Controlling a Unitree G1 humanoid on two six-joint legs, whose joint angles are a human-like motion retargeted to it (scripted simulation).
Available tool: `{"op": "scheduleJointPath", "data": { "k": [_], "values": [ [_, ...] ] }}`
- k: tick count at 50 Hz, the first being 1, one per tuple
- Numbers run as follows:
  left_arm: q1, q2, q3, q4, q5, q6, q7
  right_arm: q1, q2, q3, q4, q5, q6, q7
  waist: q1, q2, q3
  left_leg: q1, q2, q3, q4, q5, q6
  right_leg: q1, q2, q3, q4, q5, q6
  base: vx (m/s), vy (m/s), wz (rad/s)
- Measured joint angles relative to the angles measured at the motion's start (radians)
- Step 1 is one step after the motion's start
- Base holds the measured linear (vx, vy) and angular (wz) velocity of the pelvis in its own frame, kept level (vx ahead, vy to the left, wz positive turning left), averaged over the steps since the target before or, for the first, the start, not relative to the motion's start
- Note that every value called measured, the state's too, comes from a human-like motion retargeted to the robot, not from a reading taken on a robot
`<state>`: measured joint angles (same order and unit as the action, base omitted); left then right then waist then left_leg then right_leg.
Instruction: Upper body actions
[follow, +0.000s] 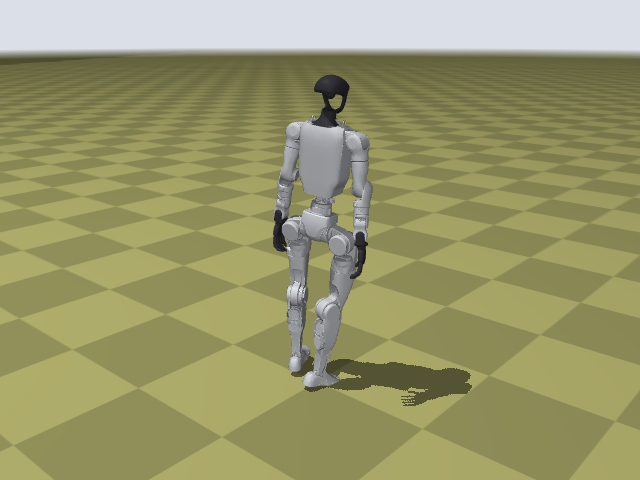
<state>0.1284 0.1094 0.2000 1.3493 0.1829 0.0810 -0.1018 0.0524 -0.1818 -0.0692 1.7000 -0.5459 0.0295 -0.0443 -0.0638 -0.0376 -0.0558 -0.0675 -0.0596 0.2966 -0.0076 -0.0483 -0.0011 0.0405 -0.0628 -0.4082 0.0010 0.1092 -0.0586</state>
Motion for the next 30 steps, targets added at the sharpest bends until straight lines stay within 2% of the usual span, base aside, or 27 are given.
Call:
{"op": "scheduleJointPath", "data": {
  "k": [5, 13, 21, 26, 28, 30],
  "values": [
    [0.058, -0.012, 0.030, 0.058, -0.009, 0.009, 0.004, 0.025, -0.005, -0.027, 0.000, 0.027, -0.013, -0.004, -0.025, 0.012, -0.021, -0.018, 0.016, 0.003, 0.001, 0.012, -0.010, -0.014, 0.015, -0.002, -0.003, -0.007, -0.011, -0.05, -0.10, 0.06],
    [0.086, 0.008, 0.043, 0.147, 0.014, 0.051, -0.002, -0.016, -0.017, -0.032, -0.026, 0.054, -0.030, 0.009, -0.022, 0.011, 0.030, -0.030, 0.015, -0.032, 0.031, 0.036, -0.029, -0.007, 0.019, 0.027, -0.008, -0.006, -0.025, -0.11, -0.05, 0.00],
    [0.050, 0.018, 0.023, 0.107, 0.016, 0.047, 0.010, -0.041, -0.037, -0.032, -0.102, 0.024, -0.053, 0.019, 0.023, -0.010, 0.076, -0.115, -0.007, -0.299, 0.167, 0.047, -0.109, 0.006, -0.016, -0.031, -0.023, 0.000, -0.022, -0.10, 0.03, 0.44],
    [0.058, 0.014, 0.033, 0.086, 0.005, 0.039, 0.011, -0.063, -0.042, -0.020, -0.120, -0.007, -0.053, 0.009, 0.034, -0.019, 0.064, -0.101, 0.055, -0.137, 0.160, 0.032, -0.041, 0.005, -0.029, -0.029, -0.022, 0.004, -0.010, 0.09, 0.12, 0.05],
    [0.064, 0.016, 0.040, 0.088, 0.003, 0.039, 0.012, -0.069, -0.038, -0.024, -0.128, 0.006, -0.062, 0.013, 0.019, -0.006, 0.053, -0.082, 0.081, -0.088, 0.119, 0.047, -0.065, 0.009, -0.017, -0.033, -0.018, 0.001, -0.002, 0.20, 0.12, 0.26],
    [0.067, 0.018, 0.041, 0.096, 0.005, 0.042, 0.014, -0.066, -0.034, -0.032, -0.135, 0.024, -0.071, 0.027, 0.004, -0.003, 0.038, -0.068, 0.071, -0.086, 0.096, 0.026, -0.049, 0.014, -0.020, -0.039, -0.015, -0.001, 0.009, 0.29, 0.21, 0.24]
  ]
}}
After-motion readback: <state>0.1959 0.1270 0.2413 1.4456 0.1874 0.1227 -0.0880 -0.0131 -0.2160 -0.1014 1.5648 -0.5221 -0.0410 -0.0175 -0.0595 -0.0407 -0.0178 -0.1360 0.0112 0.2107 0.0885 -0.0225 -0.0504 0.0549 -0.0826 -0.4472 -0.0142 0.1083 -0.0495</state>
